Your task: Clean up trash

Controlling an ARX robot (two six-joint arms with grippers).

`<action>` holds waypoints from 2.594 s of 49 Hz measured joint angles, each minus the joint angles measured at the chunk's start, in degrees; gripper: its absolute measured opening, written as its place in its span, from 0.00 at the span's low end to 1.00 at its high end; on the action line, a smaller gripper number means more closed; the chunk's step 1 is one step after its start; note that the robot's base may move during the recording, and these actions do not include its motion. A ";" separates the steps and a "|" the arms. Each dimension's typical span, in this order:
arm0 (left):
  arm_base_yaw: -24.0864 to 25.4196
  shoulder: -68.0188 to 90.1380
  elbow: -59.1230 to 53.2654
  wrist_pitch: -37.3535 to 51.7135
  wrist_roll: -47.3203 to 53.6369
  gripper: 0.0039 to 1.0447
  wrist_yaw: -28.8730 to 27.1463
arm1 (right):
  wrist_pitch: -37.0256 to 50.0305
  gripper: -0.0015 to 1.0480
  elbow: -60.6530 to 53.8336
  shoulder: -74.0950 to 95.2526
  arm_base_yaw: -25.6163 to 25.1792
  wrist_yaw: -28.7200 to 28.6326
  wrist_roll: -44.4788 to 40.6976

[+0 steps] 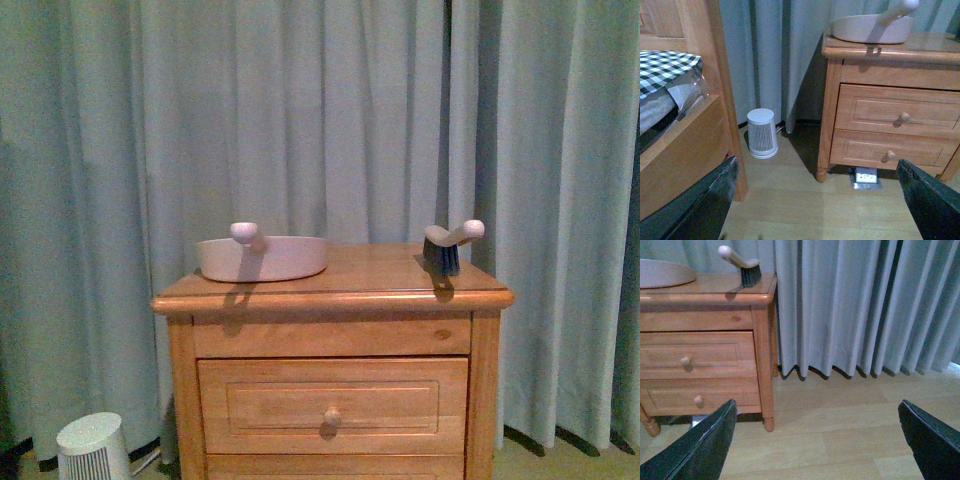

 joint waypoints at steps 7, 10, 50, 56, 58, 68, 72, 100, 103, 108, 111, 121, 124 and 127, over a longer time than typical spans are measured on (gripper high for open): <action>0.00 0.00 0.00 0.00 0.00 0.93 0.00 | 0.00 0.93 0.00 0.00 0.00 0.00 0.00; 0.00 0.00 0.00 0.00 0.00 0.93 0.00 | 0.00 0.93 0.00 0.00 0.00 0.00 0.00; 0.00 0.00 0.00 0.00 0.00 0.93 0.00 | 0.00 0.93 0.00 0.00 0.00 0.00 0.00; 0.00 0.00 0.00 0.00 0.00 0.93 0.00 | 0.00 0.93 0.00 0.00 0.00 0.00 0.00; 0.00 0.00 0.00 0.00 0.00 0.93 0.00 | 0.00 0.93 0.00 0.00 0.00 0.00 0.00; 0.00 0.00 0.00 0.00 0.00 0.93 0.00 | 0.00 0.93 0.00 0.00 0.00 0.00 0.00; 0.00 0.00 0.00 0.00 0.00 0.93 0.00 | 0.00 0.93 0.00 0.00 0.00 0.00 0.00; 0.00 0.00 0.00 0.00 0.00 0.93 0.04 | -0.02 0.93 0.00 0.04 0.00 0.07 0.00; 0.00 0.00 0.00 0.00 0.00 0.93 0.00 | -0.02 0.93 0.00 0.07 0.00 0.07 0.00; 0.00 0.00 0.00 0.00 0.00 0.93 -0.04 | -0.02 0.93 0.00 0.07 0.00 -0.07 0.00; 0.00 0.00 0.00 0.00 0.00 0.93 -0.02 | 0.00 0.93 0.00 0.07 0.00 -0.02 0.00; 0.00 -0.02 0.00 0.00 0.00 0.93 0.00 | -0.02 0.93 0.00 0.00 0.00 0.02 0.09; 0.00 -0.02 0.00 0.00 0.00 0.93 0.00 | -0.02 0.93 0.00 0.00 0.00 0.02 0.13; 0.00 -0.02 0.00 0.00 0.00 0.93 0.00 | -0.02 0.93 0.00 0.00 0.00 0.00 0.13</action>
